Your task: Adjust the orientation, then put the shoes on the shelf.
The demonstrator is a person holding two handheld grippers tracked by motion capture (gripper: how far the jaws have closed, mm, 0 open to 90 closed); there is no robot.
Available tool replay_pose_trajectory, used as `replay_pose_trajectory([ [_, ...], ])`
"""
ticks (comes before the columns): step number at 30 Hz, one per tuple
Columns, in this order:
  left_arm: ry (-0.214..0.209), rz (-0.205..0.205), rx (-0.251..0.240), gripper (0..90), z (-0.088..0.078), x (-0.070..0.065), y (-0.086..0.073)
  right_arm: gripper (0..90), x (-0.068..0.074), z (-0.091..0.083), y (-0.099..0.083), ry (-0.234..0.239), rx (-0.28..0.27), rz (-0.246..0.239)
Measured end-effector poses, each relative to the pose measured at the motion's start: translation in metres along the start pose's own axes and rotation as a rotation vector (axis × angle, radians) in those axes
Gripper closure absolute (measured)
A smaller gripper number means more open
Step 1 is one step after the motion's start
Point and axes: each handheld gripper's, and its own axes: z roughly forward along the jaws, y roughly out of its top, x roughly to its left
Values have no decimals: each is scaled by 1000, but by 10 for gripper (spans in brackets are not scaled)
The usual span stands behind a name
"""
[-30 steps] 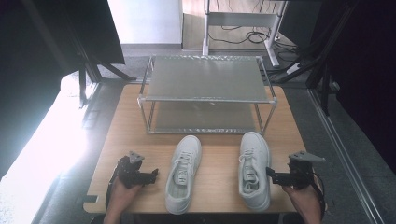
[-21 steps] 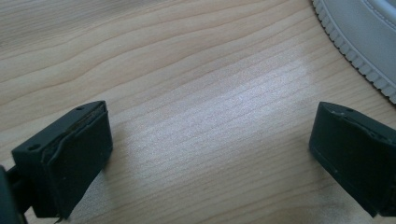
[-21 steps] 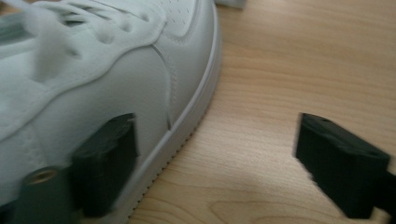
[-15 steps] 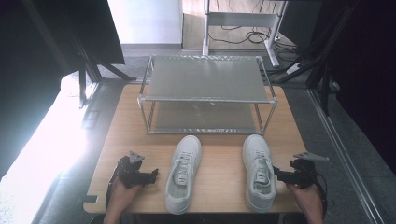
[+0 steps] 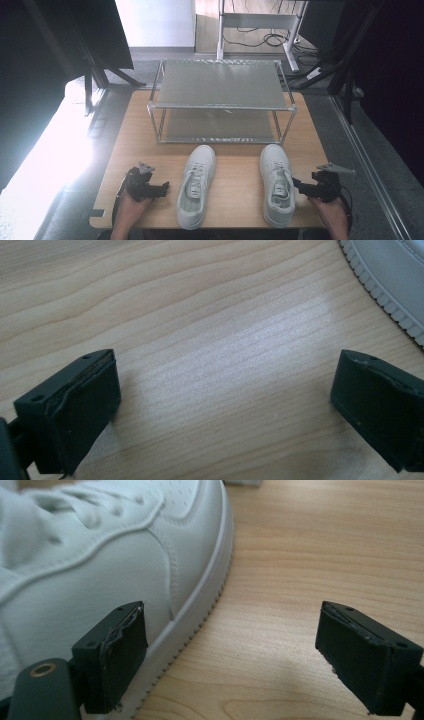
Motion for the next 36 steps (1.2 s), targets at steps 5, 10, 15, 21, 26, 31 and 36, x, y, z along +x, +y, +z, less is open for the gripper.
replay_pose_trajectory([
  [5,-21,-22,-39,0,-12,-3,1,136,4,-8,3,11,-17,-12],
  [10,-72,-36,-91,0,-30,-9,2,136,9,-17,4,30,-17,-39],
  [15,-88,-20,-135,0,-49,-19,11,143,19,-33,6,24,-56,-84],
  [21,-112,-14,-139,0,-66,-34,19,139,29,-49,6,92,-79,-67],
  [26,-166,-1,-141,0,-72,-51,25,120,37,-49,4,167,-40,-33],
  [31,-175,27,-117,0,-63,-67,29,157,49,-35,4,185,17,-24],
  [36,-147,42,-91,51,-47,-78,32,241,58,-25,6,138,49,-62],
])
